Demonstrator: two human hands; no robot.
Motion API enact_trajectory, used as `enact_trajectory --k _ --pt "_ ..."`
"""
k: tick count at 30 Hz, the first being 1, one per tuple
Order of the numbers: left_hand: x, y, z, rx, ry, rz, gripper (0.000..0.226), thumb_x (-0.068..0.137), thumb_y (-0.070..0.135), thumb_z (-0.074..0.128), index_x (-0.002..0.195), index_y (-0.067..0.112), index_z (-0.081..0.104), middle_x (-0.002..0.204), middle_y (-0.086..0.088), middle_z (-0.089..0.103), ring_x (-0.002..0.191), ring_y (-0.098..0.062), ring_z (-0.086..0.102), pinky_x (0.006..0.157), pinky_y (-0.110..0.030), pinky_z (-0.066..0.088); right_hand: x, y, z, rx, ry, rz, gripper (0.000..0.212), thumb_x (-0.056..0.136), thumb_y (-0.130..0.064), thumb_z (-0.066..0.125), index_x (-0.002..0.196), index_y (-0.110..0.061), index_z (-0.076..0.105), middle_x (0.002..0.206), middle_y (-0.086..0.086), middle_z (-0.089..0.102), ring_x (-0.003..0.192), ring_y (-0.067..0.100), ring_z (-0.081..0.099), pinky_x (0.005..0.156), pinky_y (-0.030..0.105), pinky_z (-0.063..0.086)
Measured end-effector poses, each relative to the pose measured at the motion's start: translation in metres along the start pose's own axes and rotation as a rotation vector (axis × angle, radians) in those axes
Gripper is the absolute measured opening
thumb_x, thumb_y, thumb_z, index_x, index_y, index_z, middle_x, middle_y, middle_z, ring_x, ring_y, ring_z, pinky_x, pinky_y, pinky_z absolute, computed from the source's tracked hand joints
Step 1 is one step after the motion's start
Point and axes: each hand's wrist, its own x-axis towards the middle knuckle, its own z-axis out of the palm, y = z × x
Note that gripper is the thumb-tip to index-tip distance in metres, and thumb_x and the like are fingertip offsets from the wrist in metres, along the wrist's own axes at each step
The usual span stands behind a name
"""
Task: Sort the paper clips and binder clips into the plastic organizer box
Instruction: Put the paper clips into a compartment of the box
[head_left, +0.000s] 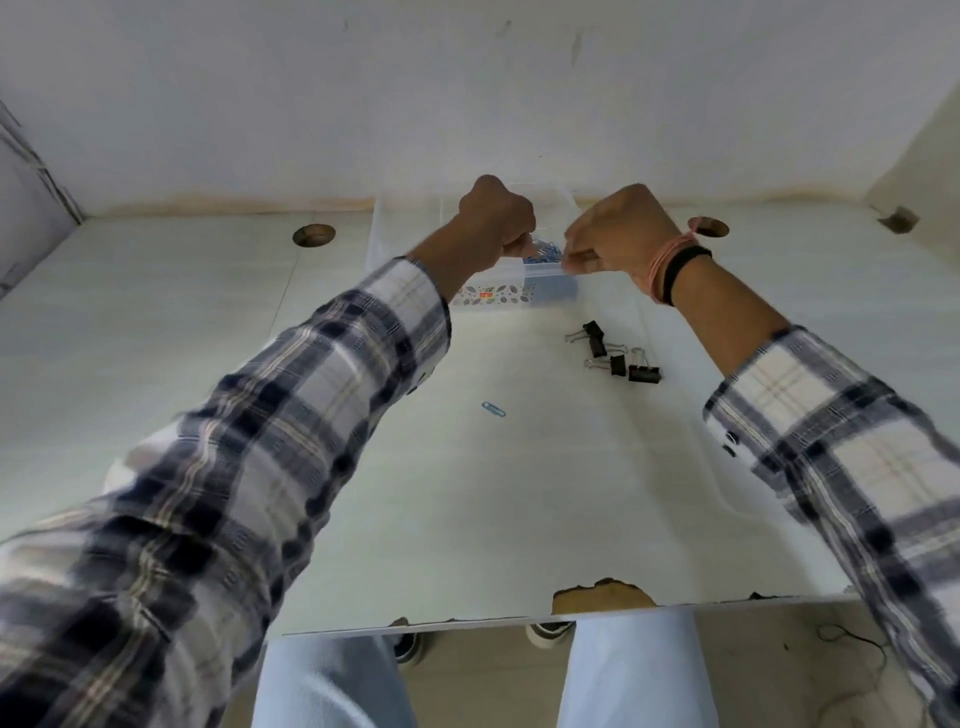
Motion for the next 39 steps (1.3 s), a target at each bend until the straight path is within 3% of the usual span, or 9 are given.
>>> enact_trajectory --k 4,7,10,14,17,22,31,34,39 --pt "-0.031 -0.006 -0.017 -0.081 -0.007 0.027 0.005 0.088 -0.008 0.064 0.091 -0.012 0.065 0.076 -0.025 0.067 0.062 -0.032 0.07 0.081 -0.05 0.064 -0.053 0.012 0.029 -0.334 -0.378 -0.08 0.016 0.077 -0.01 0.082 0.089 0.0 0.077 0.085 0.023 0.075 0.068 0.028 0.072 0.072 0.037 0.063" --pt "-0.061 -0.021 -0.03 -0.118 -0.027 0.035 0.011 0.089 -0.007 0.065 0.096 -0.015 0.067 0.083 -0.027 0.069 0.06 -0.029 0.067 0.069 -0.036 0.066 -0.082 0.026 0.06 -0.589 -0.514 -0.141 0.023 0.072 -0.027 0.088 0.084 -0.01 0.078 0.077 0.008 0.077 0.064 0.019 0.074 0.07 0.028 0.062" --pt "-0.088 -0.043 -0.04 -0.136 -0.062 0.006 0.017 0.093 -0.004 0.063 0.102 -0.019 0.066 0.082 -0.024 0.07 0.057 -0.025 0.065 0.055 -0.027 0.061 -0.099 0.033 0.084 -0.663 -0.451 -0.215 0.024 0.072 -0.028 0.087 0.082 -0.01 0.075 0.074 0.005 0.075 0.057 0.015 0.072 0.07 0.029 0.062" --pt "-0.11 -0.07 -0.054 -0.159 -0.057 -0.04 0.02 0.093 -0.001 0.064 0.106 -0.017 0.066 0.089 -0.025 0.07 0.063 -0.027 0.065 0.054 -0.026 0.06 -0.102 0.037 0.098 -0.717 -0.413 -0.216 0.005 0.08 -0.012 0.077 0.081 -0.008 0.075 0.074 0.006 0.072 0.057 0.02 0.072 0.069 0.037 0.064" --pt "-0.121 -0.082 -0.063 -0.182 -0.053 -0.057 0.02 0.094 -0.001 0.065 0.107 -0.016 0.067 0.092 -0.025 0.072 0.066 -0.027 0.066 0.055 -0.026 0.06 -0.106 0.038 0.102 -0.758 -0.399 -0.198 0.005 0.081 -0.015 0.069 0.08 -0.011 0.066 0.081 0.012 0.07 0.06 0.024 0.069 0.063 0.036 0.062" --pt "-0.13 -0.091 -0.07 -0.203 -0.043 -0.066 0.021 0.094 0.001 0.065 0.109 -0.014 0.067 0.099 -0.027 0.075 0.067 -0.027 0.067 0.055 -0.025 0.059 -0.116 0.038 0.106 -0.771 -0.368 -0.193 0.034 0.082 -0.032 0.07 0.061 -0.018 0.047 0.063 0.002 0.051 0.061 0.025 0.053 0.058 0.027 0.04" --pt "-0.123 -0.099 -0.074 -0.218 -0.026 -0.088 0.021 0.094 0.003 0.065 0.11 -0.011 0.069 0.101 -0.025 0.076 0.073 -0.027 0.069 0.058 -0.026 0.06 -0.115 0.04 0.098 -0.781 -0.323 -0.283 0.028 0.076 -0.028 0.072 0.064 -0.005 0.065 0.065 0.011 0.067 0.061 0.027 0.065 0.06 0.031 0.052" --pt "-0.117 -0.098 -0.075 -0.226 -0.025 -0.084 0.023 0.094 0.003 0.065 0.11 -0.012 0.068 0.1 -0.025 0.076 0.07 -0.027 0.068 0.056 -0.026 0.059 -0.096 0.025 0.074 -0.59 -0.18 -0.25 0.017 0.079 -0.022 0.073 0.075 -0.006 0.073 0.06 0.003 0.069 0.044 0.009 0.063 0.057 0.023 0.056" --pt "-0.106 -0.092 -0.075 -0.224 -0.026 -0.078 0.022 0.094 0.004 0.066 0.11 -0.012 0.068 0.092 -0.02 0.075 0.066 -0.023 0.067 0.056 -0.025 0.059 -0.043 -0.011 0.025 -0.398 0.213 -0.311 0.018 0.084 -0.016 0.066 0.079 -0.001 0.076 0.069 0.017 0.074 0.051 0.011 0.067 0.074 0.028 0.061"
